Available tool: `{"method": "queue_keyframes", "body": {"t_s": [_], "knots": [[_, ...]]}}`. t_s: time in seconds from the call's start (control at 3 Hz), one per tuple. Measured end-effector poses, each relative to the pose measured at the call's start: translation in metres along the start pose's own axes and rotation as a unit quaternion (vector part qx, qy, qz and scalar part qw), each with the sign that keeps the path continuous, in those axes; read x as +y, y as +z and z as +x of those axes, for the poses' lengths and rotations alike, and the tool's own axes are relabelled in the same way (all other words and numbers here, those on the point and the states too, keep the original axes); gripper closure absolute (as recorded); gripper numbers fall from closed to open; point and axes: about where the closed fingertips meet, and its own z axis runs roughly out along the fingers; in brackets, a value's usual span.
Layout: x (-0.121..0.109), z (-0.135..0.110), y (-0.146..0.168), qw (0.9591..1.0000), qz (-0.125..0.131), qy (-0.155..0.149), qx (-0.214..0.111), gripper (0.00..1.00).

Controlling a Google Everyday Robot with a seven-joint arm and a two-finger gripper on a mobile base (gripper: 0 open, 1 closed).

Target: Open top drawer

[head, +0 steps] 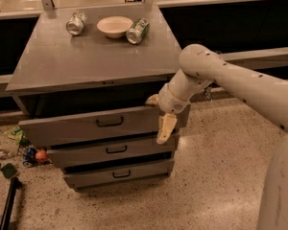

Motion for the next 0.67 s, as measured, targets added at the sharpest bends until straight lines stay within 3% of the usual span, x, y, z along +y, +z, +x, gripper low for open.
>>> {"method": "queue_keyframes", "body": {"t_s": [0.33, 0.67], "knots": [[0.011, -0.001, 0.001, 0.9999, -0.017, -0.002, 0.001, 0.45], [0.034, 0.005, -0.013, 0.9992, -0.039, 0.003, 0.012, 0.69]]}}
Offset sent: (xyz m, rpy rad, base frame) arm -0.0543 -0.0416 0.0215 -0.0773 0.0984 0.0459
